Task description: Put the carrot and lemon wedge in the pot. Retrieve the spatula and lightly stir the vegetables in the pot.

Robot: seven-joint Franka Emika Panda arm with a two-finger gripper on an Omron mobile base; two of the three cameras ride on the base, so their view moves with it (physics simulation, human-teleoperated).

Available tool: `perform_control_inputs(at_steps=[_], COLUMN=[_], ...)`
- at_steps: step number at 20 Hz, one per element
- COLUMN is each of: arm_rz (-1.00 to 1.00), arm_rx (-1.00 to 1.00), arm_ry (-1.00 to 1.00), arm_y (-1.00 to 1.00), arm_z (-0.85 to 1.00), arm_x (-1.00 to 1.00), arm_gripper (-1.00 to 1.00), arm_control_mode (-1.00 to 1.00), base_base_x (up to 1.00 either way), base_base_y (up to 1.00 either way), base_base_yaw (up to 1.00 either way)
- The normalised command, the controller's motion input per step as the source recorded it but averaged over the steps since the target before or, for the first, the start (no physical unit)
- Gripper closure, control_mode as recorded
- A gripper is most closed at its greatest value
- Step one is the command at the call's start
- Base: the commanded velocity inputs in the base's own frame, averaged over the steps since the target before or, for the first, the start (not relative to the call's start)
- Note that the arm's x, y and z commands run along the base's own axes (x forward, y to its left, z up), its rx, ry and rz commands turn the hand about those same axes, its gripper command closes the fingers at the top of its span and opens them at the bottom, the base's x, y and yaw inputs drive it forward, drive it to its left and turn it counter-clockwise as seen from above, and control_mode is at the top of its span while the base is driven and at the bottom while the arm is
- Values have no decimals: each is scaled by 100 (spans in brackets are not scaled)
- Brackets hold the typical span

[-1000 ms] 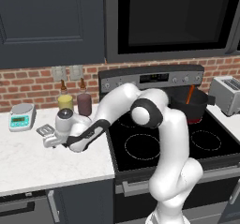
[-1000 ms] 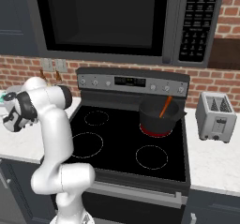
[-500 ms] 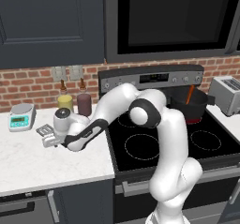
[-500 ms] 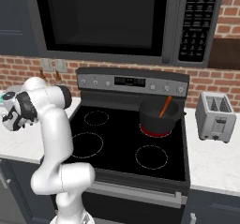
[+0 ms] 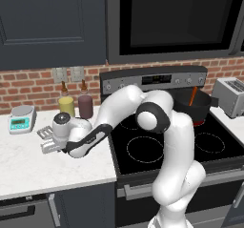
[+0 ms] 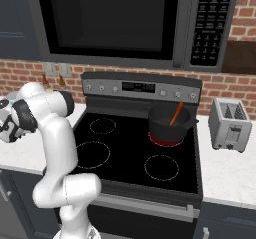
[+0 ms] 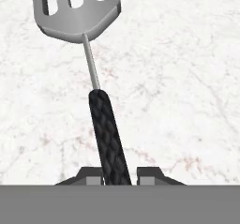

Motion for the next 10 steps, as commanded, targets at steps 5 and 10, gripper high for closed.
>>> perform_control_inputs(at_steps=[5,10], arm_rz=[0,-1], arm_rx=[8,23], arm_ry=[-13,-9], arm_y=[0,-17], arm_z=[63,100], arm_x=[-55,-67], arm_gripper=[100,100], arm_control_mode=[-100,-100], base_base_x=[0,0], base_base_y=[0,0], base_base_yaw=[0,0])
